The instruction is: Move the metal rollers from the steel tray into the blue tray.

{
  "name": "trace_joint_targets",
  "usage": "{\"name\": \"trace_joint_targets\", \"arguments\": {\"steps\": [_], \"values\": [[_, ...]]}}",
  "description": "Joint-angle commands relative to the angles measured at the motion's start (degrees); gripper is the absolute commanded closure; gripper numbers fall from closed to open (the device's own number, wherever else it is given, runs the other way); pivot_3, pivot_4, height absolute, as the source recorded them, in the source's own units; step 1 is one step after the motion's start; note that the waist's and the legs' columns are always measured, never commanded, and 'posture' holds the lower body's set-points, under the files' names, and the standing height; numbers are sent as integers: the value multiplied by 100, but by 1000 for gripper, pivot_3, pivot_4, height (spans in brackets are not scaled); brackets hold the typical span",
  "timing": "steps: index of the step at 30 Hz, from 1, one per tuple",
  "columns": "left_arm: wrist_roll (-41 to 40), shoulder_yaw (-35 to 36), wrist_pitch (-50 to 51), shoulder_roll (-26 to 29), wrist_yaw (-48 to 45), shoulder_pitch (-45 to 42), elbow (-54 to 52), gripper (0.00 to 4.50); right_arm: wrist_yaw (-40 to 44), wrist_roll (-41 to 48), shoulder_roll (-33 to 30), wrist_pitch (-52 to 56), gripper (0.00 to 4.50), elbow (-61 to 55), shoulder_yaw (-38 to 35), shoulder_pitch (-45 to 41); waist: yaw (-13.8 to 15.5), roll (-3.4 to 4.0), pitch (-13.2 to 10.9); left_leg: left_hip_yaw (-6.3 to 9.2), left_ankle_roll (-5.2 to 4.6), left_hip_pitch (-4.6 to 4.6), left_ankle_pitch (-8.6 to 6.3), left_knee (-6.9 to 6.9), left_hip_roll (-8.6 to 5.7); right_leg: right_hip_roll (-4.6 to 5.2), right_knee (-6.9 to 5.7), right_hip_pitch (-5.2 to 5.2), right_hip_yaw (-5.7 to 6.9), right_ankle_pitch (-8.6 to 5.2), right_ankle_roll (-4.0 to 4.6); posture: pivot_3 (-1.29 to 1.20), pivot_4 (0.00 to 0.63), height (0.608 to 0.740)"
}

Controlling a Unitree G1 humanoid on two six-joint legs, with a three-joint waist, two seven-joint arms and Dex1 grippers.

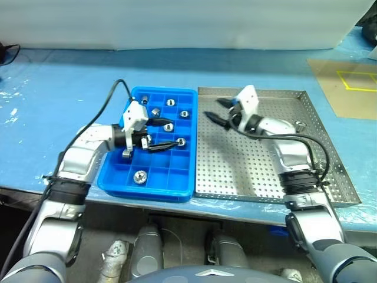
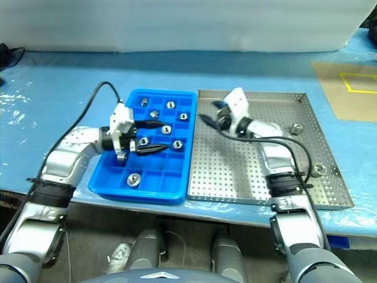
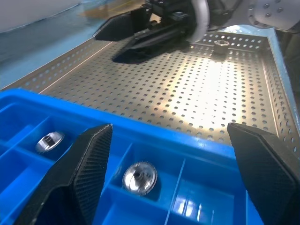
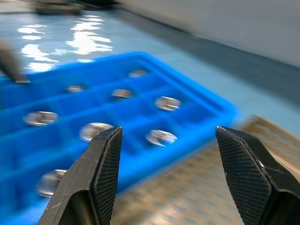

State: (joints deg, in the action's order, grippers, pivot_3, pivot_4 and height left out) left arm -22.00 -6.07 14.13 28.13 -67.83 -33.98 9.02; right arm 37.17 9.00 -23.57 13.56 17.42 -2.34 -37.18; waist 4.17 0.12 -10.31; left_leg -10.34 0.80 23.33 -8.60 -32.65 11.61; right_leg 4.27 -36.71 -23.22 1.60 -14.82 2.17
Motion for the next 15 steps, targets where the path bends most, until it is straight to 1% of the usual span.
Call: {"name": "trace_joint_targets", "arguments": {"steps": [1, 4, 7, 10, 13, 15], "values": [[80, -140, -315, -245, -198, -337, 279, 363, -924, -191, -263, -557, 1231, 645, -631, -89, -68, 0, 0, -1, 0, 0, 0, 0, -2, 0, 0, 0, -3, 0, 0, -261, 150, 740], [142, -163, -507, -552, -189, -576, 605, 363, -1638, -344, -445, -952, 1231, 1295, -927, -156, -215, 0, 0, -4, -2, 1, -1, 0, -18, -9, 0, -2, -4, 1, -2, -284, 150, 740], [170, -261, -575, -765, -349, -735, 796, 363, -2008, -467, -565, -1297, 1231, 1850, -1012, -174, -351, 0, 0, -4, -7, 2, -3, -1, -17, -12, 0, -3, -4, 11, -17, -297, 150, 740], [213, -379, -632, -950, -474, -820, 891, 363, -2135, -515, -587, -1528, 1231, 2318, -999, -234, -502, 0, 0, -3, -17, 1, -8, -6, -17, -13, 0, -3, -8, 9, -15, -301, 150, 740], [273, -458, -697, -1134, -486, -882, 980, 363, -2228, -586, -587, -1734, 1231, 2894, -952, -396, -535, 0, 0, -3, -56, 4, -11, -16, -15, -12, 0, -3, -8, 1, 0, -303, 150, 740], [305, -488, -735, -1234, -474, -903, 1018, 363, -2253, -605, -564, -1855, 1231, 3339, -945, -577, -537, 0, 0, -4, -63, 7, -14, -28, -15, -12, -3, -3, -8, 1, 0, -301, 150, 740]]}}
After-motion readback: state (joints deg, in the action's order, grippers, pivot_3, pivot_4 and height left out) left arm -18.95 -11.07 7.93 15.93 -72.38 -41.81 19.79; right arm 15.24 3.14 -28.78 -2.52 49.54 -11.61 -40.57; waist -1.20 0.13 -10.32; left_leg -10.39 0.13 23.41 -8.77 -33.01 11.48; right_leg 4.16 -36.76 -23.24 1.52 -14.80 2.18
